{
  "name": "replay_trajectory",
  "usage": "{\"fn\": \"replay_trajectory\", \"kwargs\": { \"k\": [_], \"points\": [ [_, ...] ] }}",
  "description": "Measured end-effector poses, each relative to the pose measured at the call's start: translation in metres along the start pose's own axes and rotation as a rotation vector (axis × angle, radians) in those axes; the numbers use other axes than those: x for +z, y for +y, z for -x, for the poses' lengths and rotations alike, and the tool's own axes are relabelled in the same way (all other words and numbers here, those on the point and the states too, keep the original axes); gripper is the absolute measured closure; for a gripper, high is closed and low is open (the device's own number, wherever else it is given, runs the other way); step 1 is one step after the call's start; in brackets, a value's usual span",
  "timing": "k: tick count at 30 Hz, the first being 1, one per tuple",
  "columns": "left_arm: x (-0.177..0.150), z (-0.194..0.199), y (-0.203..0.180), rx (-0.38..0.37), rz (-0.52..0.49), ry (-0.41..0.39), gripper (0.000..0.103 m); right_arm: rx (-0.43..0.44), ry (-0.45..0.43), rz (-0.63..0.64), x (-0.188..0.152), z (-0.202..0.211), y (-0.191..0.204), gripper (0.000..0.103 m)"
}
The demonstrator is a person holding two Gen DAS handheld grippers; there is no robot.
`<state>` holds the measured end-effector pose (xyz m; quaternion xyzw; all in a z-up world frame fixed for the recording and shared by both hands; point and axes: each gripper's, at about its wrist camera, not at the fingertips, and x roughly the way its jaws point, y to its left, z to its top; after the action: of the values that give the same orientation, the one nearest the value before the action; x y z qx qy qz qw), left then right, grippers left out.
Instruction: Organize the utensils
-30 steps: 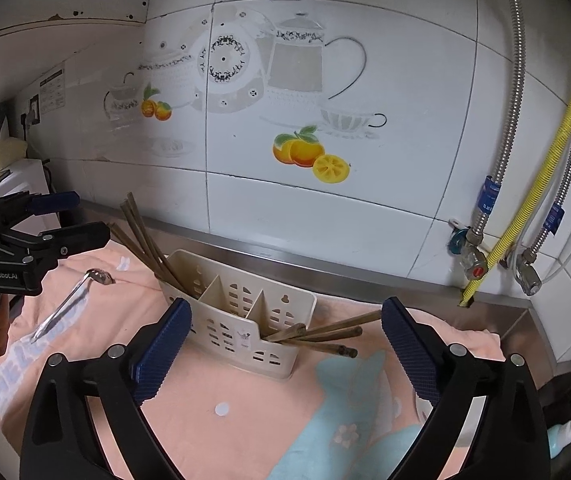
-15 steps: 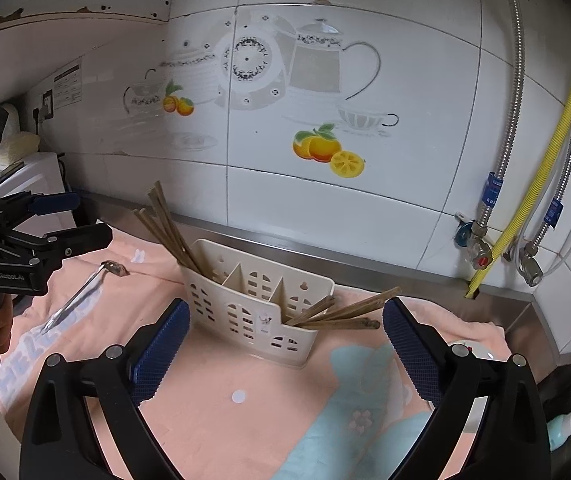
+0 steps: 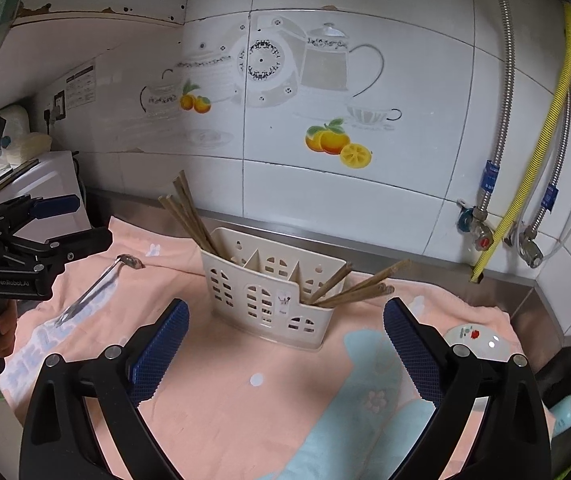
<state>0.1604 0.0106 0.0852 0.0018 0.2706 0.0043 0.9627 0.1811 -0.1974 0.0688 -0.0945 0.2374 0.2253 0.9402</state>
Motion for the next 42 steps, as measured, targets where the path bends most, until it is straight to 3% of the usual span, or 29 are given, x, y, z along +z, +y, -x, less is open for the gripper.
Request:
{"fn": "replay_trajectory", "kwargs": {
  "k": [15, 42],
  "points": [
    [-0.03, 0.028, 0.003, -0.01, 0.024, -0.004, 0.005, -0.006, -0.024, -0.02, -0.033, 0.024, 0.015, 0.007],
    [-0.085, 0.069, -0.008, 0.055, -0.04, -0.021, 0.005, -0.037, -0.007, -0.015, -0.089, 0.051, 0.058, 0.007]
  ]
}}
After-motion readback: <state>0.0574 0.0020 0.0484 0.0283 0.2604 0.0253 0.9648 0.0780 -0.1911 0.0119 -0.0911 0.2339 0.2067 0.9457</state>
